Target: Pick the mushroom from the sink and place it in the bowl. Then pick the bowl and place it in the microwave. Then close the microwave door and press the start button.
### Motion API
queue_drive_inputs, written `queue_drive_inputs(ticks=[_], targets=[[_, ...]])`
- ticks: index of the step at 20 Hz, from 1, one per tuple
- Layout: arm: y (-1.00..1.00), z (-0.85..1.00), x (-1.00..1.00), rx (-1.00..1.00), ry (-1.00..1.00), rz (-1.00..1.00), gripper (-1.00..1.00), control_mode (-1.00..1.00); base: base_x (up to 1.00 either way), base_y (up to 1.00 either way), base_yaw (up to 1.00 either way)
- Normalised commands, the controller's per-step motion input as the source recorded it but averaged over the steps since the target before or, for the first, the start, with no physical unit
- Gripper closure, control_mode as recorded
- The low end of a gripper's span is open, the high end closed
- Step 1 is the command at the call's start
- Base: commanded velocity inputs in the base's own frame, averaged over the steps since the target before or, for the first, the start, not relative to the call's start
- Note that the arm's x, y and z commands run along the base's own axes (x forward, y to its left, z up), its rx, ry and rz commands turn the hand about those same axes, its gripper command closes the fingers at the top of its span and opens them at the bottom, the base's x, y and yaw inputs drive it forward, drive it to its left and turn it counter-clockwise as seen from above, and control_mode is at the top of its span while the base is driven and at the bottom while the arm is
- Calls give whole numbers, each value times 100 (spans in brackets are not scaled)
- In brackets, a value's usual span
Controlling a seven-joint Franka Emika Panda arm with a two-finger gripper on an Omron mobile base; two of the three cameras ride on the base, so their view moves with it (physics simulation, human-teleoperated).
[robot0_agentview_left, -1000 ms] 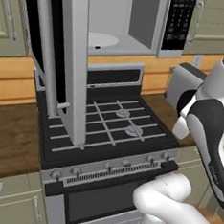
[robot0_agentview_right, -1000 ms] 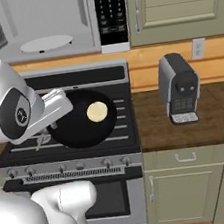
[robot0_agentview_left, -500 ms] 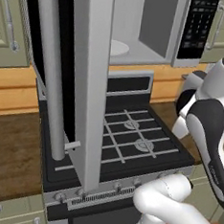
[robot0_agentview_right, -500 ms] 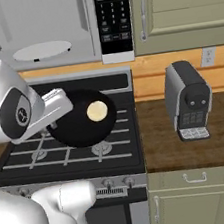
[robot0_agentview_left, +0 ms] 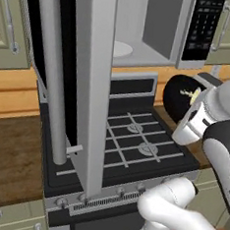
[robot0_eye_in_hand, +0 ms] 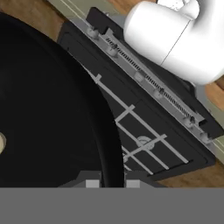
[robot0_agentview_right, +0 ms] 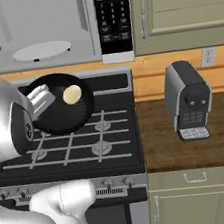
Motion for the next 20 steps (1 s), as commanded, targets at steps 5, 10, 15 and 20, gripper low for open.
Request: queue_drive_inputs(ticks=[5, 10, 15, 20], targets=[[41, 93, -2, -25, -20, 46, 100, -100, 0, 0, 0], [39, 100, 12, -35, -5, 15, 100, -100, 0, 0, 0], [3, 93, 98, -14, 16, 1, 100, -100, 0, 0, 0], [12, 35, 100, -2, 31, 0, 100, -100, 0, 0, 0]])
